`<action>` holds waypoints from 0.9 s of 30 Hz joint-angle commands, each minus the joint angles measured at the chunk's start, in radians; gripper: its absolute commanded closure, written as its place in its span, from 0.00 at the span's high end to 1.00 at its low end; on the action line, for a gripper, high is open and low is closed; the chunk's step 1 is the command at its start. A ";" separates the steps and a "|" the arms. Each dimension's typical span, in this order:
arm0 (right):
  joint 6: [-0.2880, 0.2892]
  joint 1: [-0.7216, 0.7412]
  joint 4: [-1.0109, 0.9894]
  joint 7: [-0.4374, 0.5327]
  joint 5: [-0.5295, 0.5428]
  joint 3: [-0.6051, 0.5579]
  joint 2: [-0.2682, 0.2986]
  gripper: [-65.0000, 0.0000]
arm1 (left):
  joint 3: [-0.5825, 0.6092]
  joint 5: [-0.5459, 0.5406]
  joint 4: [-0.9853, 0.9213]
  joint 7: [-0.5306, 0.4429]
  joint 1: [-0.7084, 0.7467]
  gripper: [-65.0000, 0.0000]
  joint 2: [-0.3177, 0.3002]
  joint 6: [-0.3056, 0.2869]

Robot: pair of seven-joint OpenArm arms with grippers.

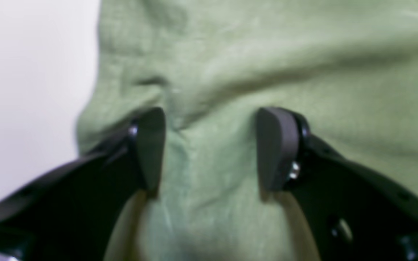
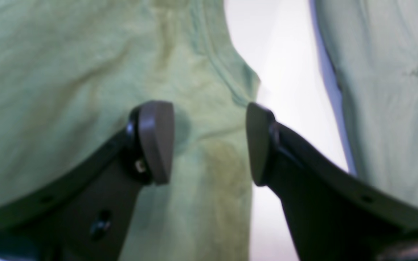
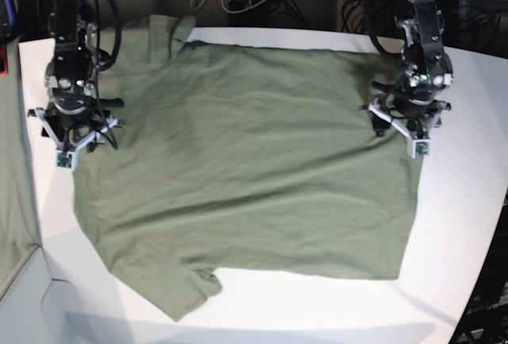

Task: Layout the t-shirt on the table in an organized manner, then fold the t-shirt properly
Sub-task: 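Move both grippers to the shirt's shoulder corners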

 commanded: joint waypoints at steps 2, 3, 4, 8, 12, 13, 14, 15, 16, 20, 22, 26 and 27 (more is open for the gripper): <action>-0.007 0.003 0.024 0.022 -0.005 0.005 0.011 0.50 | -0.002 0.021 0.017 0.019 -0.005 0.59 -0.007 0.009; -0.007 0.001 0.025 0.022 -0.005 0.005 0.011 0.50 | -0.002 0.021 0.026 0.019 -0.004 0.59 -0.007 0.009; -0.007 0.001 0.025 0.022 -0.005 0.005 0.011 0.50 | -0.002 0.021 0.041 0.019 -0.002 0.59 -0.007 0.009; -0.009 0.001 0.025 0.028 -0.005 0.006 0.011 0.50 | 0.000 0.019 0.152 0.022 0.015 0.59 0.009 0.009; -0.009 0.001 0.025 0.030 -0.003 0.046 -0.014 0.50 | -0.002 0.019 0.274 0.022 0.051 0.59 0.029 0.009; -0.009 0.001 0.025 0.030 -0.003 0.071 -0.026 0.50 | -0.002 0.019 0.310 0.022 0.071 0.59 0.029 0.009; -0.009 0.003 0.025 0.030 -0.003 0.089 -0.033 0.50 | -0.002 0.019 0.344 0.024 0.091 0.59 0.029 0.009; -0.009 0.003 0.025 0.030 -0.003 0.101 -0.037 0.50 | -0.002 0.019 0.371 0.024 0.113 0.59 0.029 0.009; -0.009 0.001 0.025 0.030 -0.003 0.107 -0.037 0.50 | -0.002 0.019 0.396 0.024 0.139 0.60 0.029 0.009; -0.009 -0.034 0.025 0.031 -0.003 0.112 -0.037 0.50 | -0.048 0.019 0.439 0.016 0.246 0.60 0.021 0.004; -0.009 -0.051 0.027 0.033 -0.003 0.112 -0.037 0.50 | -0.091 0.019 0.436 0.013 0.277 0.59 0.021 -0.041; -0.009 -0.097 0.025 0.083 -0.002 0.112 -0.040 0.50 | -0.214 0.019 0.410 0.015 0.294 0.59 0.032 -0.215; -0.009 -0.109 0.022 0.102 -0.002 0.112 -0.053 0.50 | -0.250 0.019 0.396 0.015 0.289 0.59 0.046 -0.248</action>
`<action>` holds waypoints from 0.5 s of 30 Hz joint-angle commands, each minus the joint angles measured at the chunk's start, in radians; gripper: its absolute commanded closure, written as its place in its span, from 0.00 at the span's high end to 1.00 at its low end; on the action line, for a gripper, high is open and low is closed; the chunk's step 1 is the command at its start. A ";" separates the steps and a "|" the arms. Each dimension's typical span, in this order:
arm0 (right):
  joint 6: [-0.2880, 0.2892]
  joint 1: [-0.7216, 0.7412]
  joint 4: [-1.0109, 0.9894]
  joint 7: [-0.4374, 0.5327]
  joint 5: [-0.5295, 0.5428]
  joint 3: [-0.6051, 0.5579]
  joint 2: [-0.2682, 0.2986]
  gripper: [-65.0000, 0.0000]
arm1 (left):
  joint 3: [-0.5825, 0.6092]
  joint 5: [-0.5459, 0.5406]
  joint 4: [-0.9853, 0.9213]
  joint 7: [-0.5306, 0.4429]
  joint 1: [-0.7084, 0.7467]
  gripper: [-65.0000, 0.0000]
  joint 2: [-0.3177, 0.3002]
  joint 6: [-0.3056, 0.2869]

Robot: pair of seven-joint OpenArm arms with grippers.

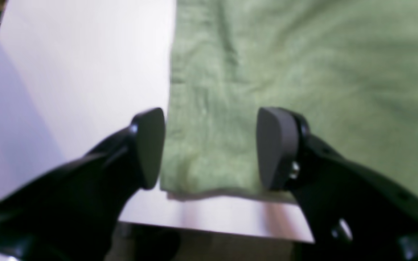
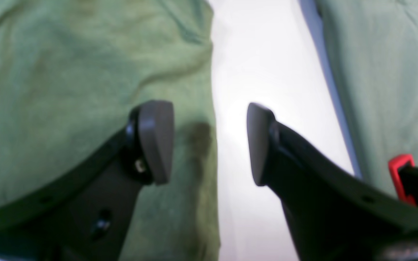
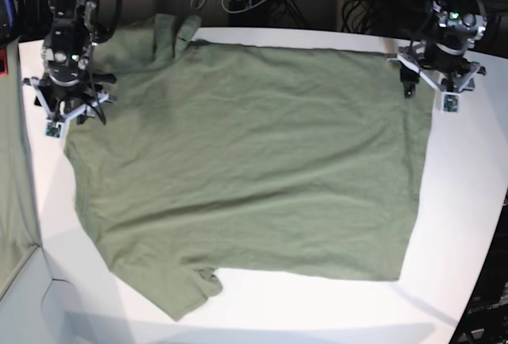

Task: Layout the t-shirt on the table in an organized manner, then fold the t-shirt properly
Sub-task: 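Move both grippers to the shirt's shoulder corners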

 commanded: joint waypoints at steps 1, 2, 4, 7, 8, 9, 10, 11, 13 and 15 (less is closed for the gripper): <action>-0.008 -0.001 0.013 0.037 -0.006 0.004 -0.002 0.50 | -0.047 -0.003 0.009 -0.015 -0.002 0.59 0.006 -0.022; -0.008 -0.007 0.010 0.048 -0.006 0.004 -0.004 0.50 | -0.079 -0.003 0.006 -0.013 -0.003 0.59 0.012 -0.042; -0.008 -0.018 0.010 0.053 -0.006 0.004 -0.005 0.50 | -0.120 -0.003 -0.002 -0.010 -0.005 0.59 0.015 -0.071; -0.008 -0.026 0.010 0.053 -0.006 0.004 -0.007 0.50 | -0.148 -0.003 -0.003 -0.012 0.007 0.59 0.015 -0.099; -0.008 -0.026 0.010 0.053 -0.006 0.004 -0.007 0.50 | -0.157 -0.003 -0.011 -0.009 0.007 0.59 0.015 -0.105; -0.008 -0.026 0.010 0.053 -0.006 0.004 -0.007 0.50 | -0.166 -0.001 -0.030 -0.009 0.007 0.59 0.015 -0.111; -0.008 -0.026 0.010 0.048 -0.006 0.004 -0.007 0.50 | -0.175 -0.001 -0.051 -0.013 0.007 0.59 0.015 -0.119; -0.008 -0.026 0.010 0.047 -0.006 0.004 -0.007 0.50 | -0.182 -0.001 -0.074 -0.015 0.007 0.59 0.015 -0.130; -0.008 -0.038 0.010 0.050 -0.006 0.009 -0.007 0.50 | -0.182 -0.001 -0.118 -0.017 0.007 0.59 0.009 -0.147; -0.008 -0.047 0.018 0.051 -0.006 0.027 -0.008 0.50 | -0.182 -0.001 -0.163 -0.018 0.004 0.59 0.009 -0.159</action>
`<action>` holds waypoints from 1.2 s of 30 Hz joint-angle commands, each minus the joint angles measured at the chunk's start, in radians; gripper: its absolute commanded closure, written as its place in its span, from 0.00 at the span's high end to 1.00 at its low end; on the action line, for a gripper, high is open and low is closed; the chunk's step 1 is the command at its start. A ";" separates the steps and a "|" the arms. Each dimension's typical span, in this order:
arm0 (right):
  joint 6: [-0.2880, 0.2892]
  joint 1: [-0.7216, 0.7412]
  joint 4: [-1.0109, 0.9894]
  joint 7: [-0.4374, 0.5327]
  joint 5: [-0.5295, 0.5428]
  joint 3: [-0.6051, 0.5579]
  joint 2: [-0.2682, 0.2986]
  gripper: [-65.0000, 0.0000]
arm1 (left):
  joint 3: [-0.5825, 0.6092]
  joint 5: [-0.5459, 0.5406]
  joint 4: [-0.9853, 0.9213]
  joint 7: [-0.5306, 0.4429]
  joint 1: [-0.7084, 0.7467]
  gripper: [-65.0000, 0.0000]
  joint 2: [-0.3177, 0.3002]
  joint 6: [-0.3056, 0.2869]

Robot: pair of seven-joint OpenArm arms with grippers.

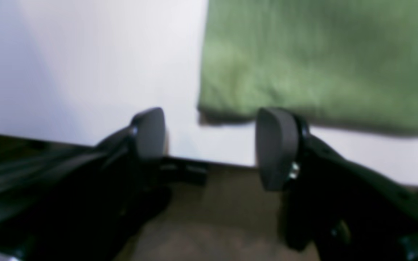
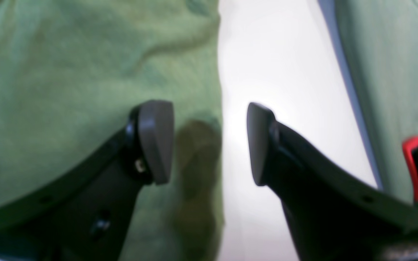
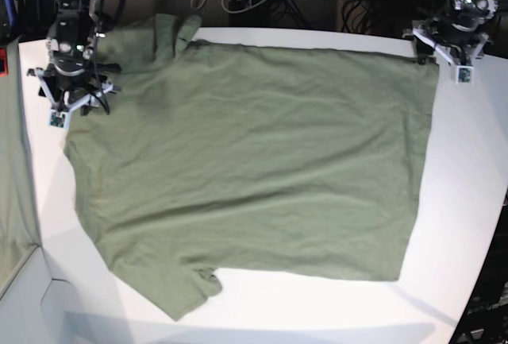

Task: Layout the t-shirt on the table in an organized manner, then fold the t-shirt properly
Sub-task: 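Move both grippers to the shirt's shoulder corners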

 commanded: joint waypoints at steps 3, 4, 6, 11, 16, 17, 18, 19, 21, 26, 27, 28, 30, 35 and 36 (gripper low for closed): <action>-0.009 0.002 0.021 0.023 -0.007 0.023 0.003 0.50 | -0.004 -0.003 -0.024 -0.012 -0.008 0.59 -0.014 -0.003; -0.009 0.000 0.021 0.023 -0.007 0.026 0.001 0.50 | -0.004 -0.003 -0.031 -0.012 -0.009 0.59 -0.014 -0.003; -0.009 -0.001 0.021 0.023 -0.007 0.026 0.001 0.50 | 0.001 -0.003 -0.032 -0.012 -0.011 0.59 -0.014 -0.003; -0.009 -0.014 0.021 0.023 -0.007 0.028 0.001 0.50 | 0.001 -0.003 -0.024 -0.012 -0.029 0.59 -0.014 -0.003; -0.009 -0.021 0.022 0.023 -0.007 0.028 0.003 0.50 | -0.004 -0.003 0.028 -0.012 0.000 0.59 -0.013 -0.005; -0.009 -0.023 0.022 0.023 -0.007 0.037 0.003 0.50 | -0.004 -0.007 0.040 -0.012 0.008 0.59 -0.013 -0.005; -0.009 -0.023 0.022 0.023 -0.007 0.052 0.001 0.50 | -0.004 -0.016 0.051 -0.012 0.012 0.59 -0.013 -0.005; -0.009 -0.023 0.022 0.023 -0.007 0.059 0.001 0.50 | -0.004 -0.036 0.058 -0.012 0.015 0.59 -0.014 -0.005; -0.009 -0.023 0.022 0.023 -0.007 0.062 0.001 0.50 | -0.004 -0.066 0.068 -0.010 0.017 0.59 -0.016 -0.005; -0.009 -0.023 0.022 0.023 -0.007 0.063 0.001 0.50 | -0.005 -0.091 0.078 -0.010 0.020 0.59 -0.030 -0.005; -0.009 -0.023 0.022 0.023 -0.007 0.063 0.003 0.50 | -0.005 -0.091 0.078 -0.010 0.020 0.59 -0.031 -0.005; -0.009 -0.023 0.022 0.023 -0.007 0.063 0.003 0.50 | -0.005 -0.091 0.078 -0.010 0.020 0.59 -0.031 -0.005; -0.009 -0.023 0.022 0.023 -0.007 0.063 0.003 0.50 | -0.005 -0.091 0.075 -0.010 0.017 0.59 -0.031 -0.005; -0.009 -0.023 0.022 0.023 -0.007 0.063 0.003 0.50 | -0.005 -0.086 0.037 -0.010 -0.018 0.59 -0.034 -0.005; -0.009 -0.023 0.022 0.023 -0.007 0.063 0.003 0.50 | -0.004 -0.083 0.028 -0.010 -0.024 0.59 -0.036 -0.005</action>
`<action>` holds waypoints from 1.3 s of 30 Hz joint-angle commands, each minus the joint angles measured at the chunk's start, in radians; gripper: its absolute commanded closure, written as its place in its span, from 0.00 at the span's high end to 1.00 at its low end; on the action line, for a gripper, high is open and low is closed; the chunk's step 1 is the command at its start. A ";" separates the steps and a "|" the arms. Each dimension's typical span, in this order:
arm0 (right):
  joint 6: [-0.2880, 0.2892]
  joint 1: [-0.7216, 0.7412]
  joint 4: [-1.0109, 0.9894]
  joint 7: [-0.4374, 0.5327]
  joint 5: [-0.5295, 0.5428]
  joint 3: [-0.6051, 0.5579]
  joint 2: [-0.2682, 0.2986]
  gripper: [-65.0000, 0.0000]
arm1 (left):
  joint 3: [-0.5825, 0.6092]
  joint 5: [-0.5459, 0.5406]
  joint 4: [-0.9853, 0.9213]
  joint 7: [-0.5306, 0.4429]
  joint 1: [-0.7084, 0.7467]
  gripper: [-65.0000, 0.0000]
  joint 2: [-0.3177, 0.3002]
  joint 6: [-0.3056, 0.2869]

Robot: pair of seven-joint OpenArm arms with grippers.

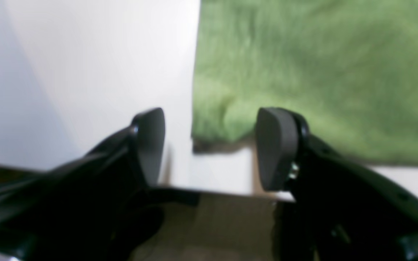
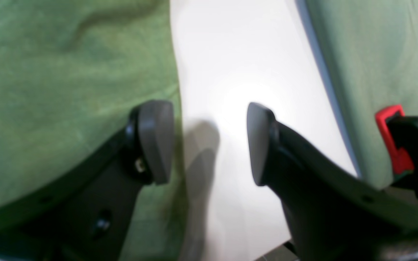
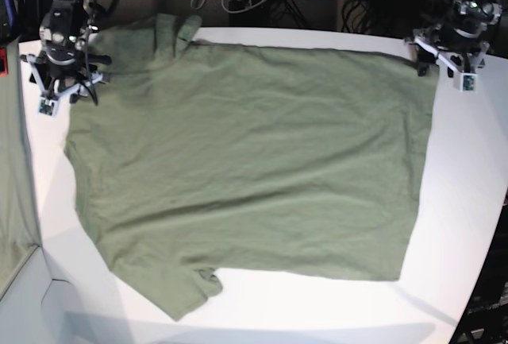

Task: Layout the t-shirt on the table in an organized manner, then fold the t-shirt properly
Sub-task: 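Move both grippers to the shirt's shoulder corners, then grasp the shoulder corners with both grippers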

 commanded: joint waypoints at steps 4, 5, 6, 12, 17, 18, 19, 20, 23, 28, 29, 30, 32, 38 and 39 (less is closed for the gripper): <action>-0.009 0.004 0.020 0.022 -0.006 0.006 0.012 0.50 | -0.005 -0.003 0.006 -0.015 -0.010 0.59 -0.013 0.000; -0.009 0.004 0.020 0.022 -0.006 0.006 0.012 0.50 | 0.000 -0.003 0.005 -0.015 -0.010 0.59 -0.013 0.000; -0.009 0.004 0.020 0.022 -0.006 0.006 0.014 0.50 | 0.002 -0.003 0.000 -0.015 -0.010 0.58 -0.013 0.000; -0.007 -0.001 0.035 0.018 -0.006 0.006 0.012 0.50 | 0.003 -0.003 -0.064 -0.015 -0.025 0.31 -0.016 0.000; -0.007 -0.051 0.141 0.015 -0.006 0.001 0.009 0.50 | 0.003 -0.011 -0.121 -0.015 -0.040 0.18 -0.032 0.000; -0.007 -0.059 0.161 0.011 -0.006 0.001 0.008 0.50 | 0.003 -0.011 -0.124 -0.015 -0.046 0.18 -0.032 0.000; -0.007 -0.073 0.181 0.010 -0.006 0.001 0.002 0.50 | 0.003 -0.011 -0.124 -0.015 -0.050 0.18 -0.032 0.000; -0.007 -0.085 0.201 0.010 -0.006 0.001 -0.007 0.50 | 0.002 -0.011 -0.124 -0.015 -0.050 0.17 -0.032 0.000; -0.007 -0.127 0.251 0.010 -0.006 -0.001 -0.029 0.50 | -0.001 -0.013 -0.099 -0.015 -0.050 0.05 -0.029 0.000; 0.039 -0.193 0.285 0.010 -0.006 -0.007 -0.103 0.50 | 0.002 -0.013 -0.040 -0.005 -0.048 0.00 -0.022 0.000; 0.085 -0.203 0.285 0.010 -0.006 -0.004 -0.118 0.50 | 0.002 -0.013 -0.032 -0.005 -0.046 0.00 -0.022 0.000; 0.126 -0.214 0.285 0.008 -0.006 -0.002 -0.135 0.50 | 0.002 -0.013 -0.027 -0.005 -0.045 0.00 -0.022 0.000; 0.195 -0.236 0.285 -0.004 -0.006 -0.002 -0.159 0.50 | 0.002 -0.013 -0.027 -0.005 -0.045 0.00 -0.022 0.000; 0.268 -0.248 0.282 -0.067 -0.006 -0.002 -0.204 0.50 | 0.003 -0.013 -0.040 -0.005 -0.048 0.00 -0.022 0.000; 0.268 -0.251 0.282 -0.068 -0.006 -0.002 -0.205 0.50 | 0.003 -0.013 -0.038 -0.005 -0.046 0.00 -0.022 0.000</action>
